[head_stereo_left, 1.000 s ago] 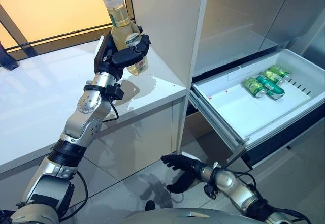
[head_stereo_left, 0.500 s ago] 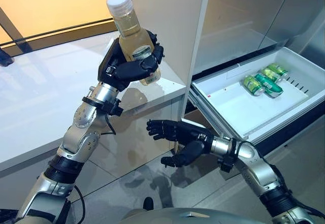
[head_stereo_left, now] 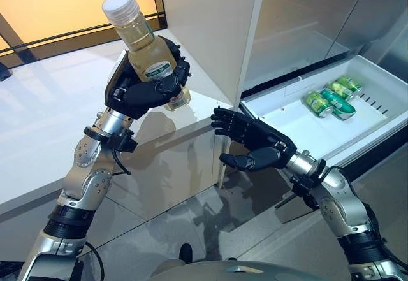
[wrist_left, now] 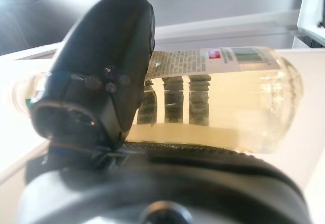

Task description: Put drinks into fridge and close the fridge

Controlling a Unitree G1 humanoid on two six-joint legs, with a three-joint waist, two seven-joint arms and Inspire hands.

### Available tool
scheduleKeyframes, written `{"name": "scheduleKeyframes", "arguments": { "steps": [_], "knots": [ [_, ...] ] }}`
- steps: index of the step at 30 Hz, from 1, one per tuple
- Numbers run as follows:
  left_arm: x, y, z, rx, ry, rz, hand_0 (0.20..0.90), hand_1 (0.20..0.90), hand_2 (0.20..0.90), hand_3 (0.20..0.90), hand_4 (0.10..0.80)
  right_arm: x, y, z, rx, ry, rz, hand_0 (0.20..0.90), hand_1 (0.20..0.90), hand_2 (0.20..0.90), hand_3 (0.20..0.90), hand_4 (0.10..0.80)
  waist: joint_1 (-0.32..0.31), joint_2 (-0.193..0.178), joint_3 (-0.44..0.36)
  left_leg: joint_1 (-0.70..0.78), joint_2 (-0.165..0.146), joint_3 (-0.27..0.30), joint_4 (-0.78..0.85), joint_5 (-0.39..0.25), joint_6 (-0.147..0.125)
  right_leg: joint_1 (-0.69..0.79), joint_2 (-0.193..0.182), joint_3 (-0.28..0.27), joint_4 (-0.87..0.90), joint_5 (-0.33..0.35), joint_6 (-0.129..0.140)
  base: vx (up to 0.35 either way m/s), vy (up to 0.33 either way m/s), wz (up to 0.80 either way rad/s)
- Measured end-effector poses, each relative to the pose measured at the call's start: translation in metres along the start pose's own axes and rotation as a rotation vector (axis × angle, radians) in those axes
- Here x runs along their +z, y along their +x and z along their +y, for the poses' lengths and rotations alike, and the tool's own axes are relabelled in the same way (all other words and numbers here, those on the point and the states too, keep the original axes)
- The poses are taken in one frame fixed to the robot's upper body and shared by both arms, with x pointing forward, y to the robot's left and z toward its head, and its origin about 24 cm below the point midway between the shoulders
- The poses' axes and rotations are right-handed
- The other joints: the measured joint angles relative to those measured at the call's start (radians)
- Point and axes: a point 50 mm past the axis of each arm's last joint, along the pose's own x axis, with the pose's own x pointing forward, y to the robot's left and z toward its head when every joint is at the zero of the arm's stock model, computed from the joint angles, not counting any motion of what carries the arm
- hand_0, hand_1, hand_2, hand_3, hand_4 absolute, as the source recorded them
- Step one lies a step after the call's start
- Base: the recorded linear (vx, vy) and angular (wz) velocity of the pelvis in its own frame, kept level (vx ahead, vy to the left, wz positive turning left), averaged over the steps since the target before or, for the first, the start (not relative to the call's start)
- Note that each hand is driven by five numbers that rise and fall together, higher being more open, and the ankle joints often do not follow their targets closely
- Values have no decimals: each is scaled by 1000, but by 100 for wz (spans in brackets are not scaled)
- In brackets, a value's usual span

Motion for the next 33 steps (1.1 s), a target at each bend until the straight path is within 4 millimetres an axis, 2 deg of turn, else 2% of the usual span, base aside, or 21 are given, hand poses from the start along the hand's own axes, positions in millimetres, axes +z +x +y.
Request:
{"name": "scheduleKeyframes", "arguments": {
  "steps": [6, 9, 16, 33],
  "knots": [
    [-7, 4, -9, -67, -12, 28, 300, 300, 300, 200, 100, 10, 20, 1, 37, -2, 16, 900, 900, 900, 900, 800, 2, 0, 0, 0, 0, -1, 0, 0, 0, 0, 0, -1, 0, 0, 0, 0, 0, 0],
    [-13, 4, -16, -134, -11, 71, 300, 300, 300, 200, 100, 22, 31, 0, 48, -43, 1, 900, 900, 900, 900, 800, 6, 0, 0, 0, 0, -1, 0, 0, 0, 1, 0, -2, 0, 0, 0, 0, 0, 0],
    [-21, 8, -25, -229, 18, 169, 300, 300, 300, 200, 100, 43, 44, -4, 52, -120, -27, 900, 900, 900, 900, 800, 10, 0, 0, 0, 0, -2, 0, 0, 0, 2, 0, -3, 0, 0, 0, 0, 0, 0],
    [-29, 12, -35, -314, 90, 234, 300, 300, 300, 200, 100, 36, 59, 10, 145, -28, 43, 900, 900, 900, 900, 800, 11, 0, 0, -1, 0, -2, 0, 0, 0, 2, 0, -4, 0, 0, 0, 0, 0, 0]
  ]
}}
